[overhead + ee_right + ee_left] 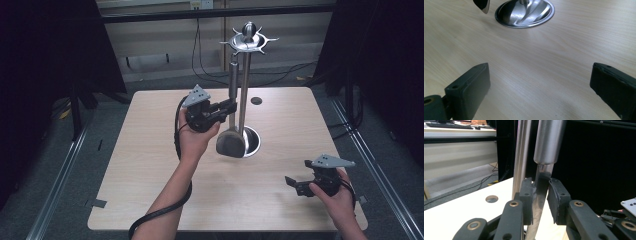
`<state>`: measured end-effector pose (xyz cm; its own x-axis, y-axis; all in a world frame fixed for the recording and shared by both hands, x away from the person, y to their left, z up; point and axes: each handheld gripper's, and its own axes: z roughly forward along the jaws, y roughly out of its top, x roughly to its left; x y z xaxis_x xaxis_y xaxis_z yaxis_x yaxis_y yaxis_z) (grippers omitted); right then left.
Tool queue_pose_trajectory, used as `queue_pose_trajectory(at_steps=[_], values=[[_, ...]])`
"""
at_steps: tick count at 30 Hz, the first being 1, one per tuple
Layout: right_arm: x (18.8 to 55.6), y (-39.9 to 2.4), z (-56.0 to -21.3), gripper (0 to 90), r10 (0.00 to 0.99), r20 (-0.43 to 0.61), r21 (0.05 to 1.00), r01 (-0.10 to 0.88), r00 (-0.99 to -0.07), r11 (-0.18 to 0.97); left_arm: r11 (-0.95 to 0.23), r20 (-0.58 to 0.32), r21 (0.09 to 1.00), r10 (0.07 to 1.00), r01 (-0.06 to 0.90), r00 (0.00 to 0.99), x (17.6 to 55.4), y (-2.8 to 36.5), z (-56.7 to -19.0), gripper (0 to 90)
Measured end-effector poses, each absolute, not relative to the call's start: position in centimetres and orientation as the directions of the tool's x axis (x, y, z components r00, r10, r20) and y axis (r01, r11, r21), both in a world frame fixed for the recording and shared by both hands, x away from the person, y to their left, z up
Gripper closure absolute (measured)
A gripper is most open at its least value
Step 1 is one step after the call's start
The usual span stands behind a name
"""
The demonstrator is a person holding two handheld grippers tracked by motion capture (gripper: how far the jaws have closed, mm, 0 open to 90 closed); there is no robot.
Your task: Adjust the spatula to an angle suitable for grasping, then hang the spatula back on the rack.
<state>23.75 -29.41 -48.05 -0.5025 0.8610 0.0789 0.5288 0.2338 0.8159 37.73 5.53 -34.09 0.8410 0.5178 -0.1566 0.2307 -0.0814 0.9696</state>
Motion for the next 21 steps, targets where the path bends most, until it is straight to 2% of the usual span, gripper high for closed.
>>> queue_pose_trajectory(at_steps=[21], values=[[23.64,-29.54,-48.03,2.6,0.863,0.080,0.816,0.529,-0.499,0.231,-0.061,-0.163,0.972,0.523,0.227,0.836,37.87,5.67,-34.64,61.6]])
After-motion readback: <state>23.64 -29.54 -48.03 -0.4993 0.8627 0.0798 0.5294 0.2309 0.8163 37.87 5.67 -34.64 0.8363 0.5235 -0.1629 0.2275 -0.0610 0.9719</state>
